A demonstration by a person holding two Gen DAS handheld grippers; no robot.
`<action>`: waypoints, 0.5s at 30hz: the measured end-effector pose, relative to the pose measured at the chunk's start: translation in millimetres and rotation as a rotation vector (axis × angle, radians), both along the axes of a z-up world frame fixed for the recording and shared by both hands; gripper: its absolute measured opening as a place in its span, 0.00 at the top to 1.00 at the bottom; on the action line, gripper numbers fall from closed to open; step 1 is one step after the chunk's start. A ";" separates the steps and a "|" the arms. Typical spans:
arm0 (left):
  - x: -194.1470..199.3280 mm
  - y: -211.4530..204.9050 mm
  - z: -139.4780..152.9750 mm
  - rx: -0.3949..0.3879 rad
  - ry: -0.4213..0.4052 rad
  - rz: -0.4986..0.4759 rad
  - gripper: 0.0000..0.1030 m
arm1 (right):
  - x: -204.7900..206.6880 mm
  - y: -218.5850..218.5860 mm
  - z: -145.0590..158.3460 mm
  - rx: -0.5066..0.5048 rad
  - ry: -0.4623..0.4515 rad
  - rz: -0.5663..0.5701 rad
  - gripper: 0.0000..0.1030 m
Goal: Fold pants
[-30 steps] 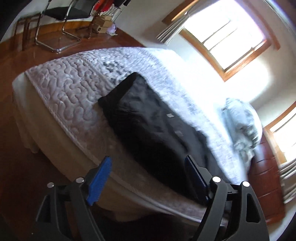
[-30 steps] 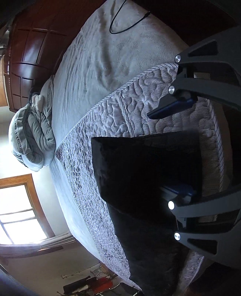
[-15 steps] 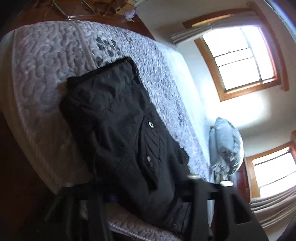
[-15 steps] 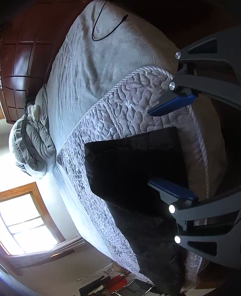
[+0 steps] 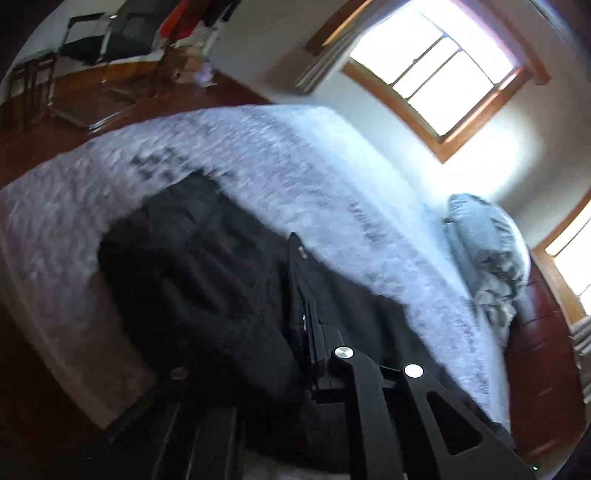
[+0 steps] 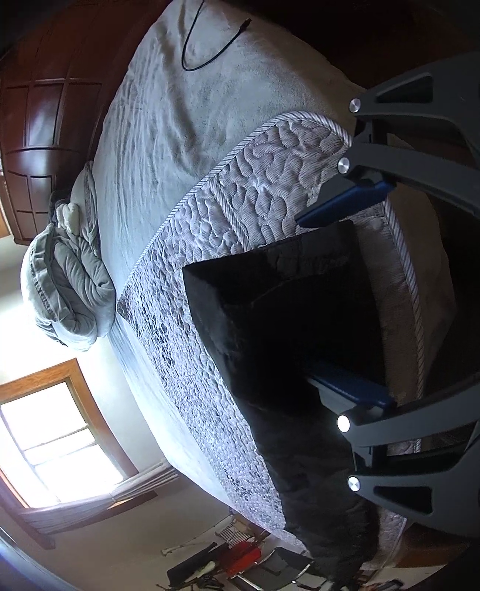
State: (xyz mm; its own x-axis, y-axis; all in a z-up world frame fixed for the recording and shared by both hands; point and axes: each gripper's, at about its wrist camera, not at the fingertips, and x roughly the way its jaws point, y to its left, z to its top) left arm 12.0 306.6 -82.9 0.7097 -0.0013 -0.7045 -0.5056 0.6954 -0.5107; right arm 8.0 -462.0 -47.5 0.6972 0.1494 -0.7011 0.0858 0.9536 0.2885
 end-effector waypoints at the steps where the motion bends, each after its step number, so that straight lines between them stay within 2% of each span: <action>1: -3.2 4.8 -16.6 -0.012 0.042 0.007 0.87 | -0.9 -4.1 0.5 0.030 0.005 -0.018 0.28; 3: -10.6 11.2 -46.7 -0.074 0.079 0.028 0.85 | -4.7 -13.3 3.4 0.112 0.008 -0.052 0.27; 4: -14.8 13.3 -50.2 -0.086 0.068 0.040 0.82 | -7.6 -16.8 6.1 0.153 0.003 -0.066 0.27; 5: -17.0 12.1 -48.9 -0.089 0.051 0.052 0.82 | -11.0 -20.3 8.9 0.205 0.000 -0.076 0.24; 6: -18.8 9.3 -45.4 -0.087 0.045 0.061 0.73 | -13.6 -21.6 11.1 0.253 -0.001 -0.074 0.22; 7: -19.8 6.5 -41.2 -0.085 0.041 0.064 0.61 | -16.4 -22.6 12.8 0.311 -0.002 -0.065 0.22; 9: -29.8 1.7 -29.6 -0.079 0.033 0.078 0.45 | -22.1 -22.0 17.3 0.396 -0.011 -0.056 0.22; 15: -66.8 -11.3 -3.6 -0.067 -0.014 0.114 0.34 | -14.4 3.0 17.7 0.583 0.051 0.007 0.18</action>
